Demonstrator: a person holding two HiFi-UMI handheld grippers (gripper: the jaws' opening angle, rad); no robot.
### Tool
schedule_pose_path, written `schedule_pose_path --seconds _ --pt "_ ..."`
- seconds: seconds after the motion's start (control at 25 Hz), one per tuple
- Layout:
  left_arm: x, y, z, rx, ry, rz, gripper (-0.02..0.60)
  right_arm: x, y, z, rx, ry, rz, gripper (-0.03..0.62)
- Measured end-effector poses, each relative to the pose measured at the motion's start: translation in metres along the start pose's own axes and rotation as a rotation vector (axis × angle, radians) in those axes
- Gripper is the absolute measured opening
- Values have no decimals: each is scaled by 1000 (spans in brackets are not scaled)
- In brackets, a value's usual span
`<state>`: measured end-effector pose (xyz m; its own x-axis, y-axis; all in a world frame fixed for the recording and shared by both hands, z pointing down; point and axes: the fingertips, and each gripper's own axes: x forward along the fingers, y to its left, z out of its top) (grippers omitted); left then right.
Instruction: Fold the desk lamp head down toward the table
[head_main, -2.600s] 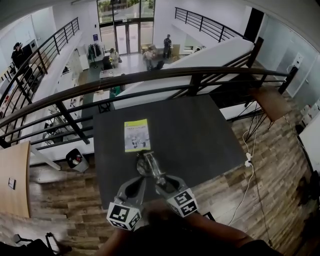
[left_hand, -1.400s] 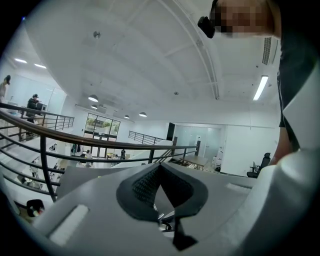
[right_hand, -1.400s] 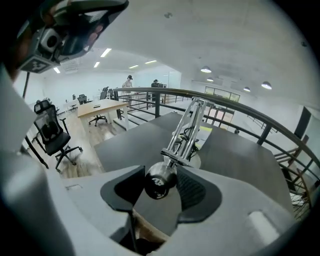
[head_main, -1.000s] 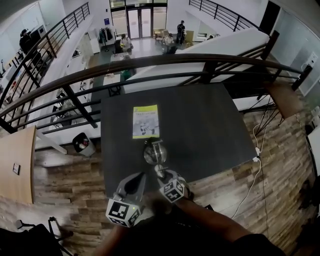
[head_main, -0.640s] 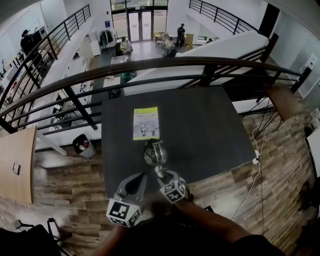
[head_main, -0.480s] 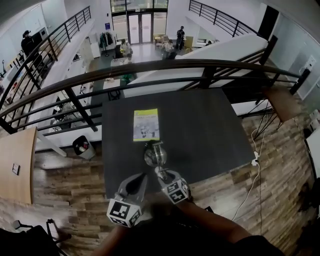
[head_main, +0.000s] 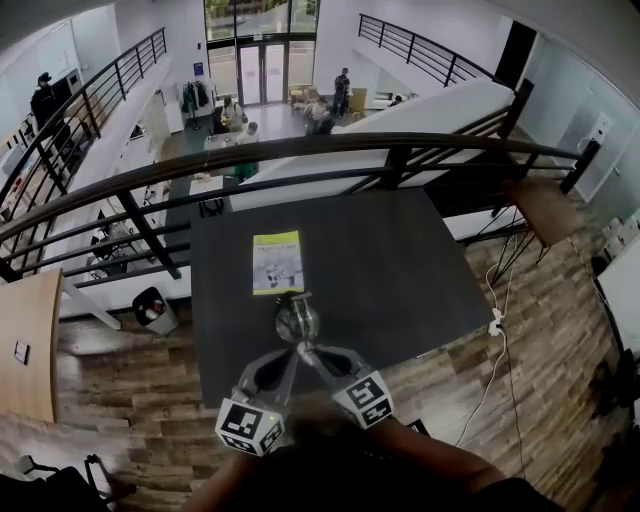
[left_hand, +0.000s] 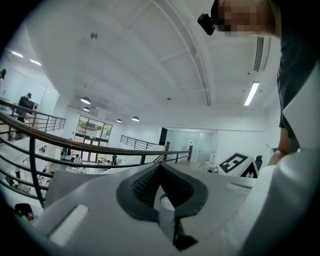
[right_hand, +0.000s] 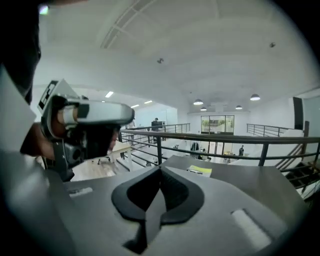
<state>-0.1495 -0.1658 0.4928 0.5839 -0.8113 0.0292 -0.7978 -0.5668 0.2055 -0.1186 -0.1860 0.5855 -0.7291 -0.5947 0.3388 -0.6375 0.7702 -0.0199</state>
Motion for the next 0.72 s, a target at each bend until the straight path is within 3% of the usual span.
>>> schedule_pose_path --seconds 0.24,0.72 --pt "6 -19 8 13 -37 -11 2 -36 15 37 -6 -136 68 3" --pt "11 -105 1 44 -47 55 2 -119 12 29 -6 -180 171 3"
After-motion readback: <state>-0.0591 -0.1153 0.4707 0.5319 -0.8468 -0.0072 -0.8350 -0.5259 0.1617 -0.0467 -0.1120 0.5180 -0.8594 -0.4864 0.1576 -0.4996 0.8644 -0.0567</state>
